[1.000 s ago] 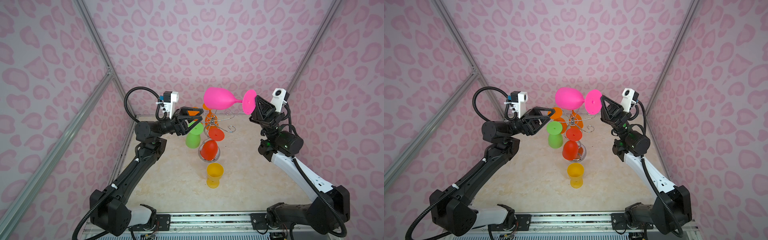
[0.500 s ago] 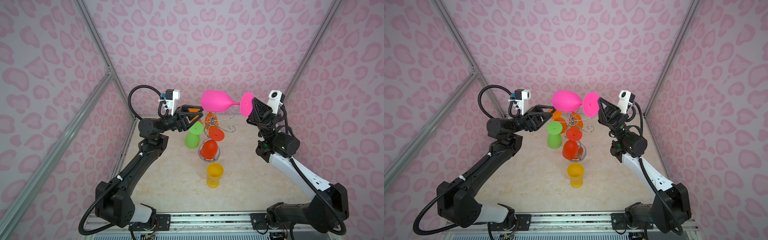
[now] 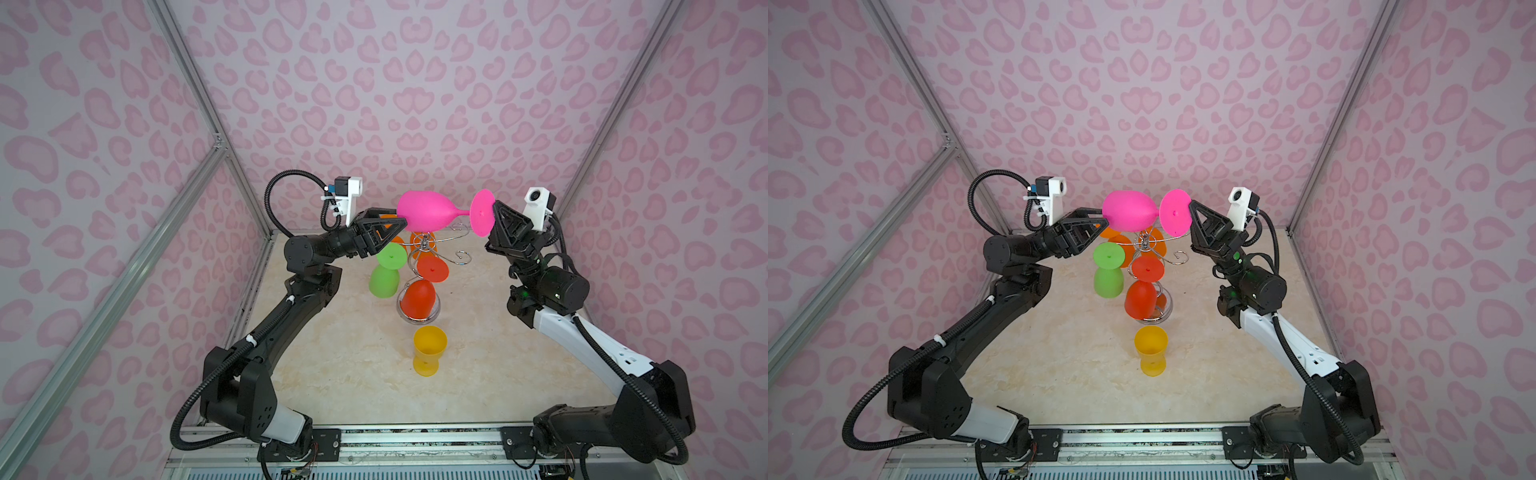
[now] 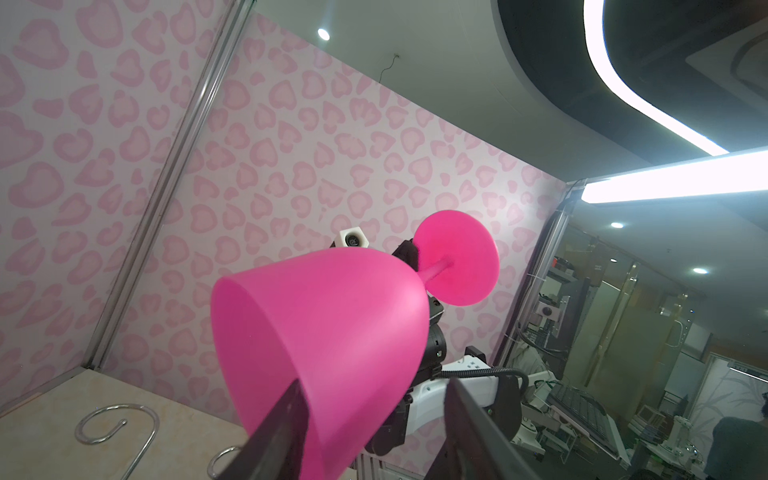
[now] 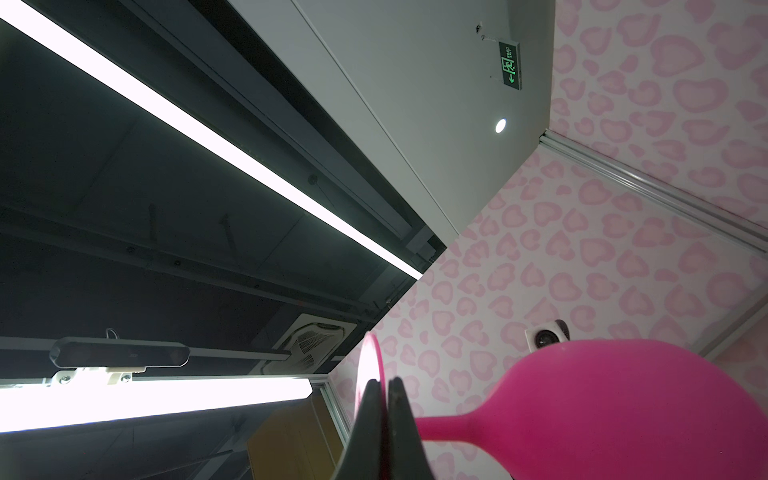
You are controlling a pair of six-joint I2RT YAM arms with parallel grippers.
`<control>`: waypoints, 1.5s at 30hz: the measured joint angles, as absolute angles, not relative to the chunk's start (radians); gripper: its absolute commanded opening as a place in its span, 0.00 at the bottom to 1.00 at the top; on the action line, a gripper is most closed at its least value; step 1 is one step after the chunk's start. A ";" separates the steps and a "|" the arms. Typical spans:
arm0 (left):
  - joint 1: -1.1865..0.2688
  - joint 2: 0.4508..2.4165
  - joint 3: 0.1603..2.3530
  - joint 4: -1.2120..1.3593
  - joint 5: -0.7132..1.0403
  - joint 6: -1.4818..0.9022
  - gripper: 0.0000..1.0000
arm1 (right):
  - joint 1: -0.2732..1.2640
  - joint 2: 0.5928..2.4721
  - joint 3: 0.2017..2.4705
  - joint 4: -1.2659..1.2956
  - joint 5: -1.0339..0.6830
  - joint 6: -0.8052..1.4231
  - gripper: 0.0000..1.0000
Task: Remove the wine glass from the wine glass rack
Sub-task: 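Grasp the magenta glass bowl with the left gripper and open the right gripper, then lower the magenta glass upright with the left gripper while the right gripper withdraws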
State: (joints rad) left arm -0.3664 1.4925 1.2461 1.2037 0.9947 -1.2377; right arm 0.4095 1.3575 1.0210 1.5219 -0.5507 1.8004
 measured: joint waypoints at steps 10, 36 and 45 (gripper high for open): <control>-0.366 1.516 1.258 1.333 0.982 -1.364 0.15 | 0.406 1.371 1.021 1.530 -0.540 1.822 0.00; -0.463 1.272 1.276 0.883 1.157 -0.929 0.02 | 0.121 1.013 1.067 0.582 -0.588 1.282 0.57; -0.761 1.275 1.602 -0.229 0.931 -0.065 0.02 | -0.084 0.834 1.057 -0.194 -0.328 0.852 0.65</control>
State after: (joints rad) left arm -0.7609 1.2755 1.6024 -0.2291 0.9314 -0.0650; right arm -0.0837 0.8345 1.0569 -0.1940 -0.3283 0.8524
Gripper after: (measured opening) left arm 0.058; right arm 0.656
